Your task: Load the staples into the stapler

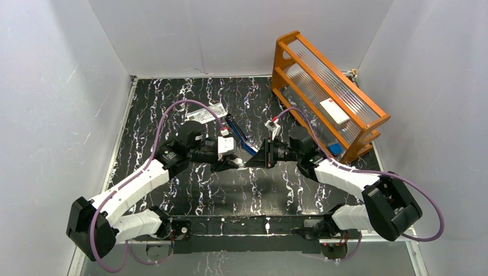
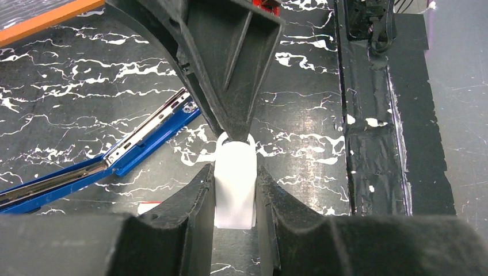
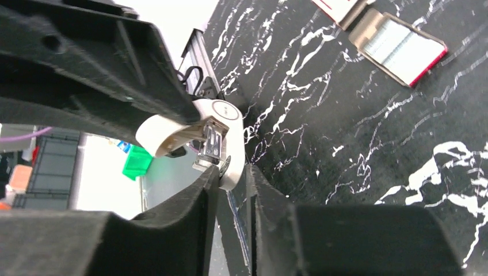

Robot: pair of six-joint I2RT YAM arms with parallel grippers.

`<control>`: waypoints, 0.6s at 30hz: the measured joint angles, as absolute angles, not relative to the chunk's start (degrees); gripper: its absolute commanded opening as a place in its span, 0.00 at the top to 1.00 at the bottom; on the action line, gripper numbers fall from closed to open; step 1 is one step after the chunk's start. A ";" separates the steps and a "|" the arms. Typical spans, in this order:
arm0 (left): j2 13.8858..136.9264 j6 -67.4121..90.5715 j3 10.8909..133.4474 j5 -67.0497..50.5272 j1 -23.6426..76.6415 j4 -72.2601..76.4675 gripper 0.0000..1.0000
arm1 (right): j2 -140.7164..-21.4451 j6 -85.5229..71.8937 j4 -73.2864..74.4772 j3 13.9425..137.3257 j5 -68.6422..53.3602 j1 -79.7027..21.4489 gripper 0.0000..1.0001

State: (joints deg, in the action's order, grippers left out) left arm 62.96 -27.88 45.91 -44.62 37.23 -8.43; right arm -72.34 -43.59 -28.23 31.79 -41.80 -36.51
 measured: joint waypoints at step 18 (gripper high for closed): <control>58.92 -24.36 45.78 -46.81 37.21 -3.27 1.00 | -76.75 -45.12 -22.04 32.16 -38.20 -36.60 0.69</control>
State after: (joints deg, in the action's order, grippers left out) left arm 58.92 -24.36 45.78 -46.81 37.21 -3.27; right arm -76.75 -45.12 -22.04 32.16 -38.20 -36.60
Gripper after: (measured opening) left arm 0.241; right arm 0.274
